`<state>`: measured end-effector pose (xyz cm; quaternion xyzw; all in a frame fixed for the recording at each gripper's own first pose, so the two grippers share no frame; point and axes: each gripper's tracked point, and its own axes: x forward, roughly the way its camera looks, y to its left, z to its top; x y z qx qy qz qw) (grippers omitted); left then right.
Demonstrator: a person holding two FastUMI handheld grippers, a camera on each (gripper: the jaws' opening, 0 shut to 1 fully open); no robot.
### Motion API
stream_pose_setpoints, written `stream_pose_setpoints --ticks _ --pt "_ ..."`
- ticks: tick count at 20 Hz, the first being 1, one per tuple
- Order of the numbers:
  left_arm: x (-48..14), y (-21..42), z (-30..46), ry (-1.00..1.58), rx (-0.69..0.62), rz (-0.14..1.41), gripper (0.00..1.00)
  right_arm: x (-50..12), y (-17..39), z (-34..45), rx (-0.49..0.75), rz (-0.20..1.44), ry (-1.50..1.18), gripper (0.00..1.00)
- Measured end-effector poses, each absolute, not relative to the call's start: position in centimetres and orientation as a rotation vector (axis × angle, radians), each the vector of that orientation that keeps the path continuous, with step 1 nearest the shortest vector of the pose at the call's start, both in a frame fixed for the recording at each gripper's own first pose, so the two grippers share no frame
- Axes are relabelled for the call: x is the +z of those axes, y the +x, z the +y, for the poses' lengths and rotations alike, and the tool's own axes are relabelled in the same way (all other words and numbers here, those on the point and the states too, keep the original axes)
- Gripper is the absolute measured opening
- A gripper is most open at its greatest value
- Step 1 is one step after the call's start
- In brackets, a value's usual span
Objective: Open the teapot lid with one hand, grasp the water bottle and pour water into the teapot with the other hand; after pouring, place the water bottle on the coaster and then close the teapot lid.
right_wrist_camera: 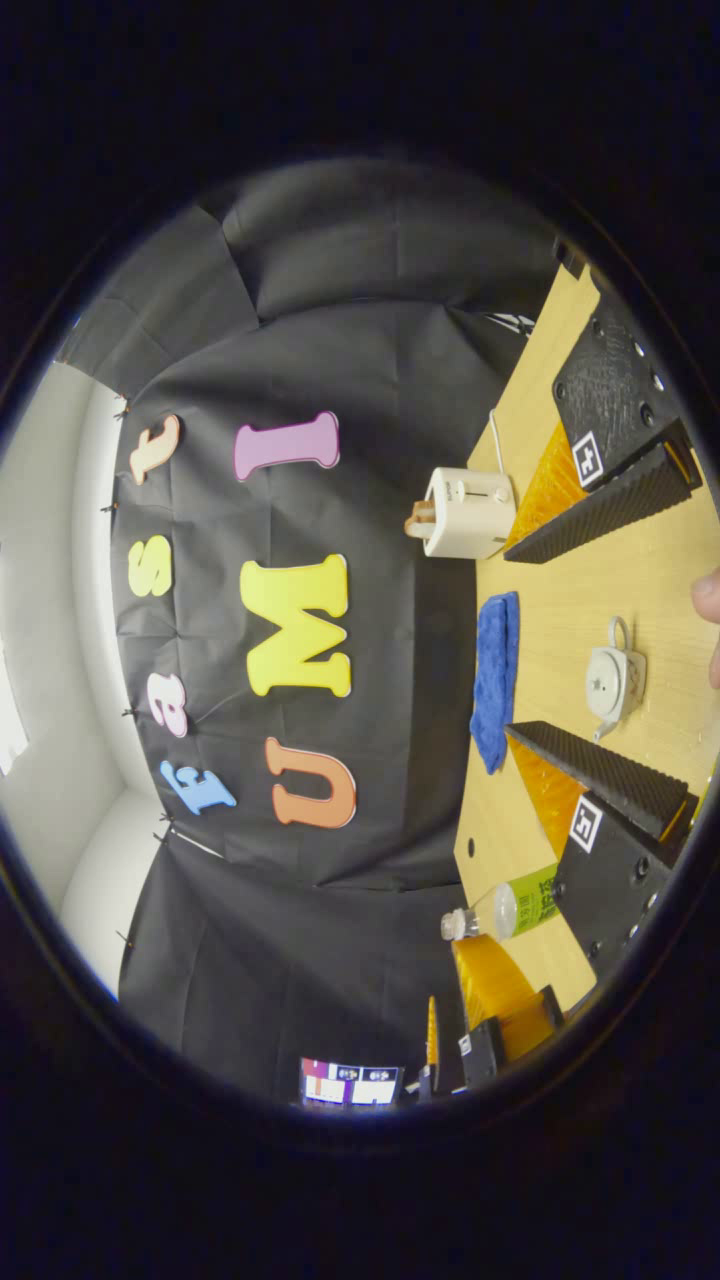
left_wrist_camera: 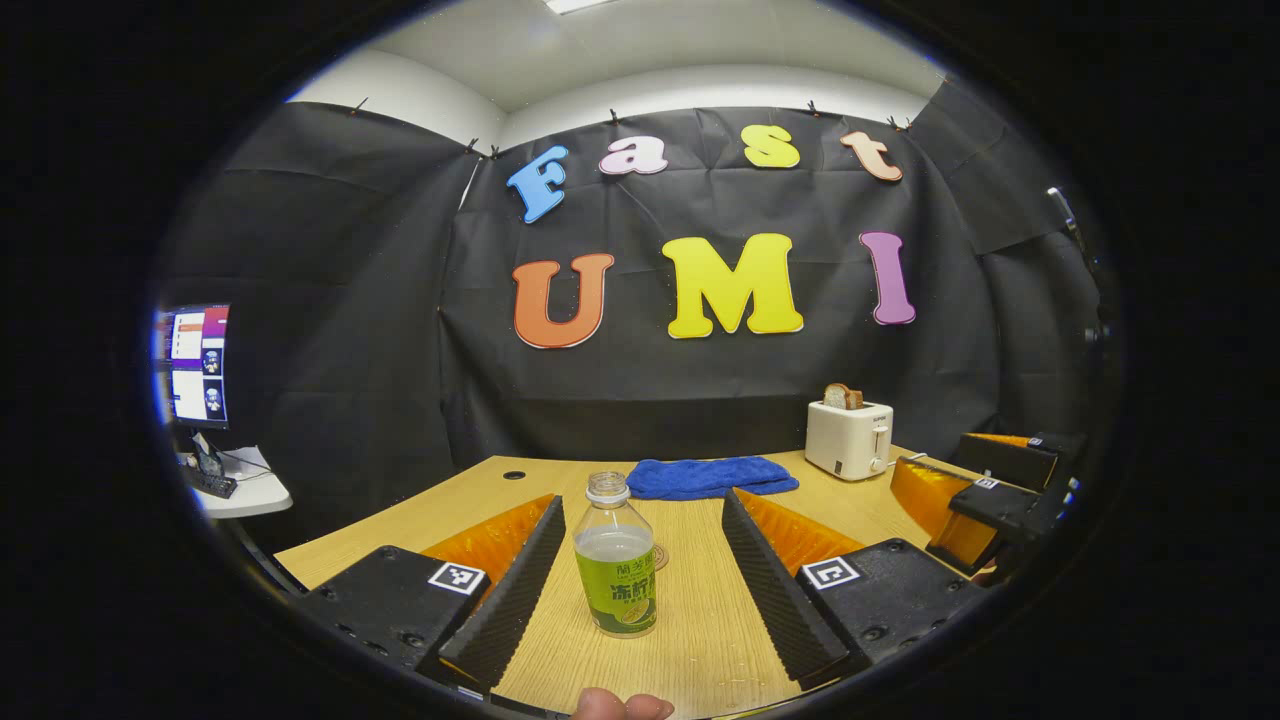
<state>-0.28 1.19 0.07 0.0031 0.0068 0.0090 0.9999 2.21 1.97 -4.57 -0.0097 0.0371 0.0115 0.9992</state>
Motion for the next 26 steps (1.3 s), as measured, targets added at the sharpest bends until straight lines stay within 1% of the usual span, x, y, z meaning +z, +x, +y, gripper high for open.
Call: stream_pose_setpoints --ticks 5,6,7,9,10,11,13,15,16,17,18,19,20,21,23,24,26 --pt "0.4 -0.3 1.8 -0.007 0.024 0.008 0.99 -8.1 4.4 2.8 0.025 0.137 -0.035 0.95" --pt "0.4 -0.2 1.9 -0.009 0.026 0.009 0.99 -8.9 5.0 3.0 0.027 0.155 -0.043 0.98" --pt "0.3 -0.2 2.2 -0.011 0.028 0.009 0.99 -9.7 5.4 3.2 0.029 0.174 -0.046 0.95" --pt "0.4 -0.2 2.3 -0.013 0.033 0.006 0.99 -11.2 6.3 3.7 0.033 0.211 -0.041 0.96" --pt "0.5 -0.1 2.3 -0.016 0.032 0.006 0.99 -11.7 6.7 3.9 0.035 0.223 -0.037 0.97" --pt "0.4 -0.4 2.5 -0.017 0.03 0.005 0.99 -12.1 7.1 4.1 0.033 0.233 -0.035 0.95" --pt "0.5 -0.6 2.5 -0.02 0.03 0.005 0.99 -13.0 7.7 4.4 0.03 0.251 -0.028 0.98" --pt "0.5 -0.3 2.9 -0.025 0.034 0.006 0.99 -13.7 8.0 4.9 0.032 0.269 -0.022 0.98" --pt "0.6 -0.3 3.0 -0.029 0.036 0.006 0.99 -14.2 8.5 5.0 0.032 0.277 -0.021 0.9" --pt "0.6 -0.4 3.2 -0.035 0.038 0.007 0.99 -14.5 8.6 5.2 0.031 0.284 -0.023 0.86" --pt "0.6 -0.3 3.4 -0.039 0.039 0.006 0.99 -14.7 8.7 5.2 0.027 0.291 -0.028 0.77" --pt "0.5 -0.3 3.6 -0.04 0.042 0.007 0.99 -15.0 8.9 5.3 0.027 0.297 -0.032 0.71" --pt "0.4 -0.3 3.9 -0.04 0.045 0.007 0.99 -15.2 9.1 5.4 0.024 0.302 -0.034 0.6" --pt "0.3 -0.2 3.9 -0.041 0.048 0.01 0.99 -15.3 9.1 5.4 0.023 0.305 -0.035 0.56" --pt "0.1 -0.3 3.9 -0.043 0.052 0.015 0.99 -15.7 9.3 5.5 0.025 0.314 -0.04 0.43" --pt "0.1 -0.3 3.9 -0.044 0.053 0.016 0.99 -15.7 9.2 5.8 0.031 0.317 -0.043 0.27" --pt "0.0 -0.1 4.0 -0.039 0.056 0.018 0.99 -15.7 9.3 5.7 0.021 0.317 -0.059 0.19"
